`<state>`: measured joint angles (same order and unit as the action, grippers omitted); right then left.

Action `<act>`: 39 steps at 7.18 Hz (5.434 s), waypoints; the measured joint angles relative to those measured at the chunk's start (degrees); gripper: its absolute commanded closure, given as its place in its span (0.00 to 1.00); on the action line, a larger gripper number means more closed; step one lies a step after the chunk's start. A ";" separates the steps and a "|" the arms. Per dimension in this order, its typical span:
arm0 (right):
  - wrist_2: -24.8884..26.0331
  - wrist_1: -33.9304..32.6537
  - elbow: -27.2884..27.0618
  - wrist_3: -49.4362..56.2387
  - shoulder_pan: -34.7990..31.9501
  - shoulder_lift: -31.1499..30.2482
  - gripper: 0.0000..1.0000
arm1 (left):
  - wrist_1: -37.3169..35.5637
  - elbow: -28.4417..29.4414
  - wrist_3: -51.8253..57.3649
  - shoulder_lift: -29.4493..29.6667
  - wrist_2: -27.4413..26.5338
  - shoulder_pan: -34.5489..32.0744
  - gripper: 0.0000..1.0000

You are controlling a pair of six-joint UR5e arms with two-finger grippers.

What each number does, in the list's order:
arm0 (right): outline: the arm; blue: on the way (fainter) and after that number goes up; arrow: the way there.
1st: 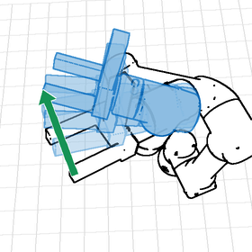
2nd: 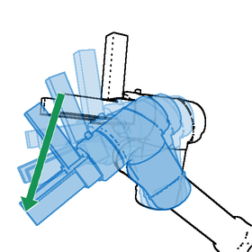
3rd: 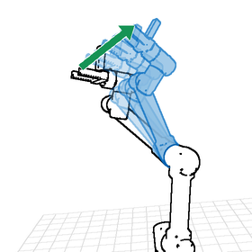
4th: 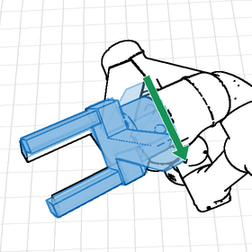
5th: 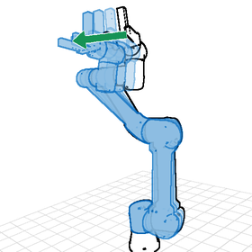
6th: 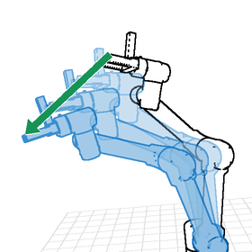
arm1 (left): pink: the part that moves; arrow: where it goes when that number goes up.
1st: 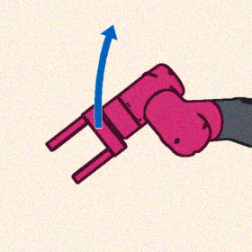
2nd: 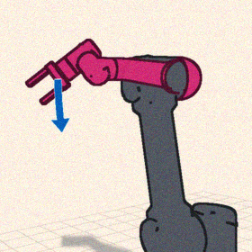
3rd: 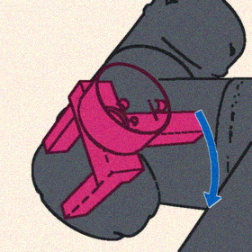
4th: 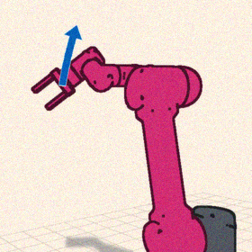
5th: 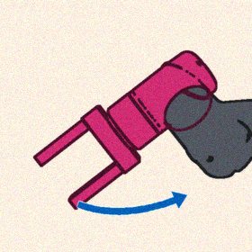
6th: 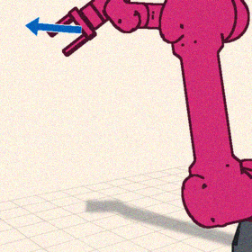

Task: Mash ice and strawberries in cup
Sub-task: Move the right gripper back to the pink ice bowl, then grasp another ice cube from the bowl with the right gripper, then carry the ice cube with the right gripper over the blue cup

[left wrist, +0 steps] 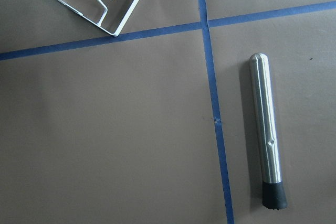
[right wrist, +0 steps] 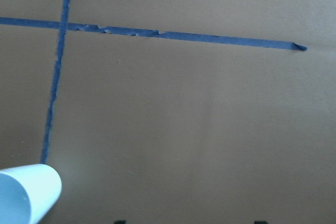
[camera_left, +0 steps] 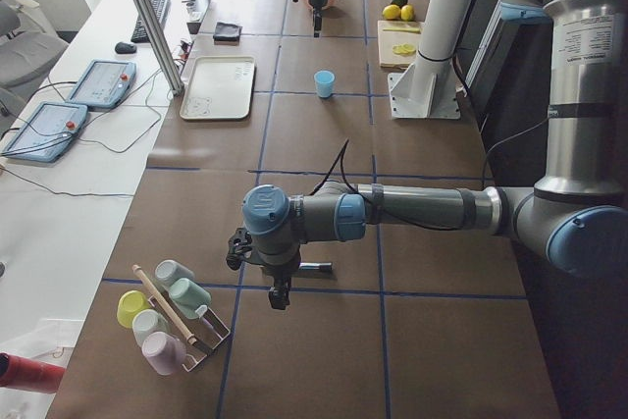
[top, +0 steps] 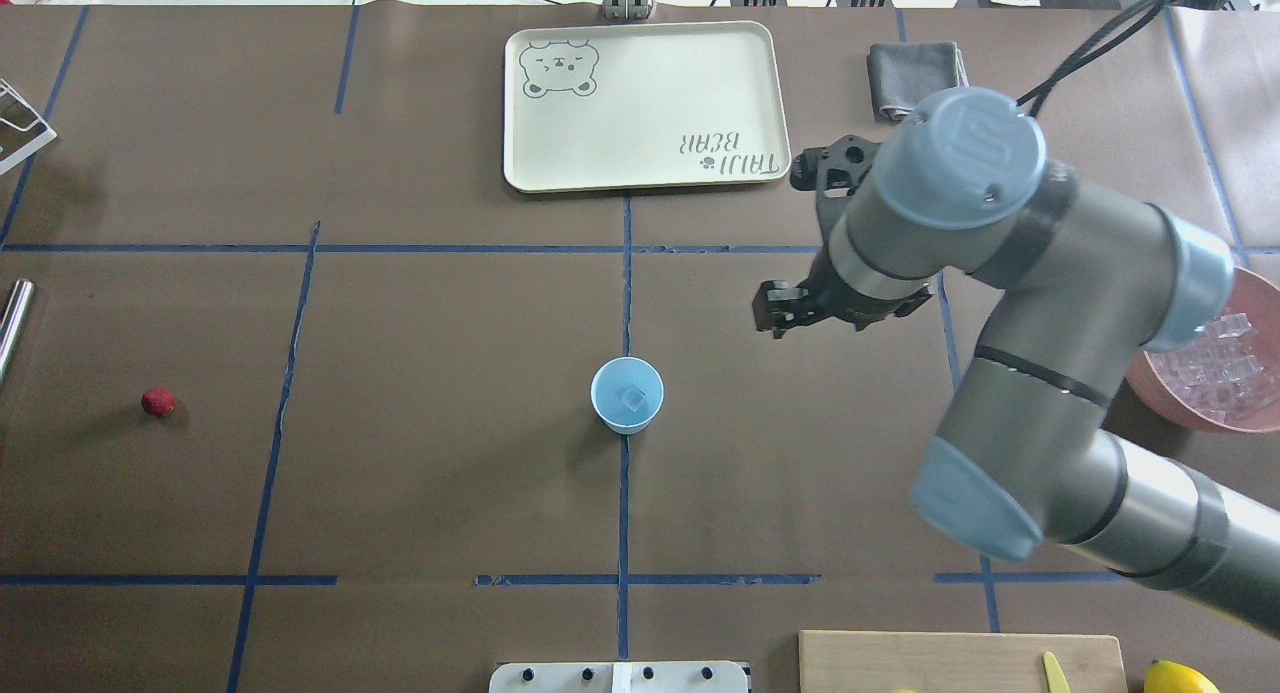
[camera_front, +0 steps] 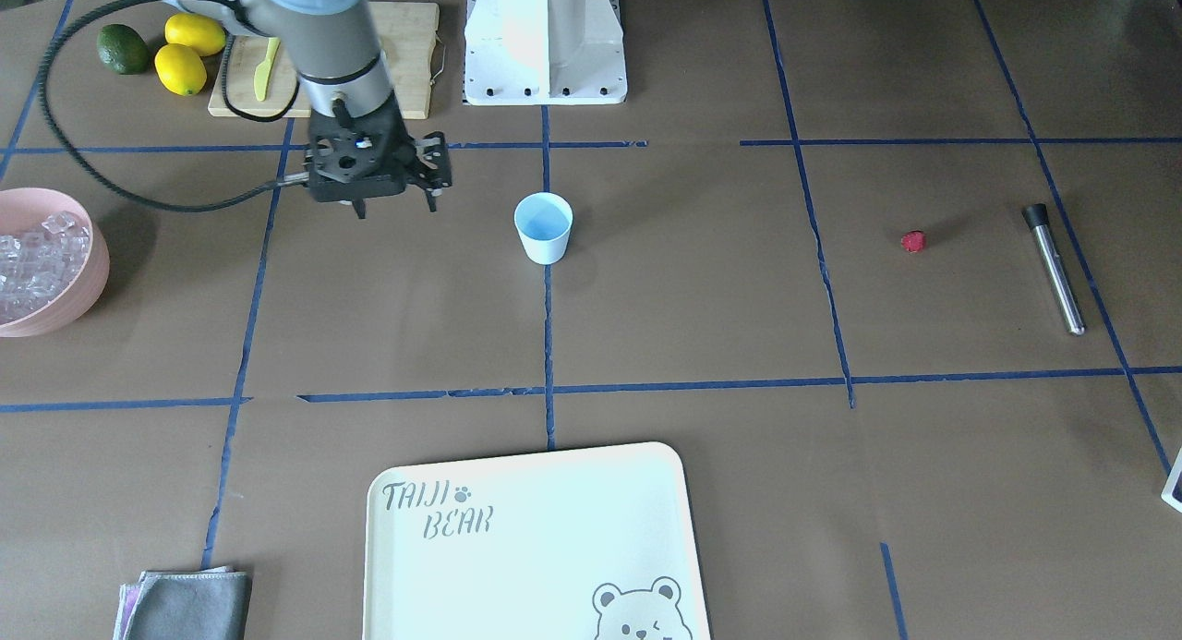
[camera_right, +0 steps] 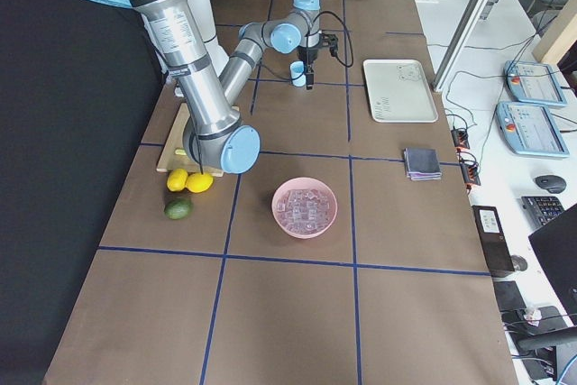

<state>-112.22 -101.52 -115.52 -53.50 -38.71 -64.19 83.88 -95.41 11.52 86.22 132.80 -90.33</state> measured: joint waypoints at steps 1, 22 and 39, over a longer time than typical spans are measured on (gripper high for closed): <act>-1.57 0.13 -2.25 7.95 -4.07 -5.47 0.15 | -0.02 0.02 0.00 -0.04 0.00 0.03 0.00; -8.99 26.94 10.97 39.88 -21.78 -37.65 0.88 | 0.13 -0.13 0.17 -0.08 0.00 1.12 0.00; -0.67 -2.25 1.48 -9.96 1.44 8.04 1.00 | 0.02 0.37 0.17 -0.17 4.29 1.47 0.00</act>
<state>-112.89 -103.77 -114.04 -63.46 -37.27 -56.15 83.89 -95.03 11.69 86.04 137.09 -88.86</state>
